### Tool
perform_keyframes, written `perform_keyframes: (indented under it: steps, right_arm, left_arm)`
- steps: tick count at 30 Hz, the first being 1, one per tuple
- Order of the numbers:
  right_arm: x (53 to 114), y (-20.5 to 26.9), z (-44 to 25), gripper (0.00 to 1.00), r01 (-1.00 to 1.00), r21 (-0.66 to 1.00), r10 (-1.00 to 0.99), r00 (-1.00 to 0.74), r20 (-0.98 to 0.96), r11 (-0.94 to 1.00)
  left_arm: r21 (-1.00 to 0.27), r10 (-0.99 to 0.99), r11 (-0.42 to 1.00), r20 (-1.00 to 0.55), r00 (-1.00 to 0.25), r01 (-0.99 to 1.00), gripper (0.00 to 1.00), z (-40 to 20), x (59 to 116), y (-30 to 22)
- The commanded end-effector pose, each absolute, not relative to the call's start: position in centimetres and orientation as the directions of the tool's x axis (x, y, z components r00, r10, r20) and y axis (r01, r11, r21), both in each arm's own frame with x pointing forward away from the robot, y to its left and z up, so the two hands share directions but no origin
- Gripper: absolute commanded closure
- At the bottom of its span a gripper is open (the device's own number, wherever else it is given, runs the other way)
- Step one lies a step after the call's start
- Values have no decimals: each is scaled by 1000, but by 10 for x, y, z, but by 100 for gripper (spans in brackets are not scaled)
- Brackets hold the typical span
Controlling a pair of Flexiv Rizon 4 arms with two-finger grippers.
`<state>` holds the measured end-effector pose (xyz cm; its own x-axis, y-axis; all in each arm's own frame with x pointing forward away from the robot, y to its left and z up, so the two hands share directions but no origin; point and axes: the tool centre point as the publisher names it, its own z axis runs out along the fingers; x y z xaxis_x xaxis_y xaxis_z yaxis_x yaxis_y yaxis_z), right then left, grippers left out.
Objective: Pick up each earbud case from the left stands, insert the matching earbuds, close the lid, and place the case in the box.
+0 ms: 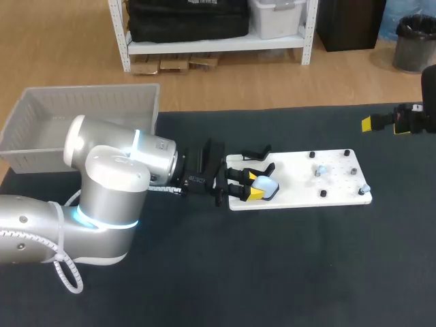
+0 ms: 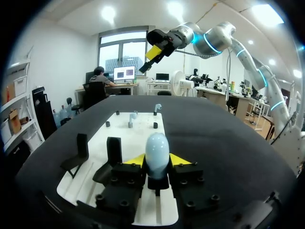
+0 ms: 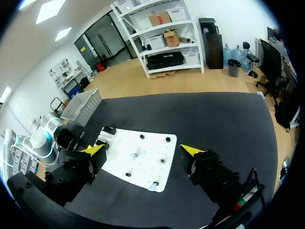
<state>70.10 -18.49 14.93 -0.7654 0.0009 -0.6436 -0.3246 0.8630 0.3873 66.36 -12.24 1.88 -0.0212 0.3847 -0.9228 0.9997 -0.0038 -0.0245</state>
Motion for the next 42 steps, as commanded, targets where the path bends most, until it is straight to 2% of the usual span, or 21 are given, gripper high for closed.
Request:
perform_keyframes:
  steps: [1,8,17,25,42]
  right_arm:
    - [701,-185,149,0,-324,386,0,-766,-643,864]
    - [701,-185,149,0,-324,386,0,-766,-643,864]
    - [701,-185,149,0,-324,386,0,-766,-643,864]
    - [701,-185,149,0,-324,386,0,-766,-643,864]
    - [701,-185,149,0,-324,386,0,-766,-643,864]
  left_arm:
    - [-21,378,-4,-926,-18,1000,100,17,663,-122]
    - [-14,359,-1,-933,-13,1000,100,25,661,-117]
    - [-21,205,34,-978,-27,999,100,71,661,-120]
    - [43,108,-4,-993,43,999,100,110,648,-127]
    - [48,103,-8,-994,48,999,100,111,648,-127]
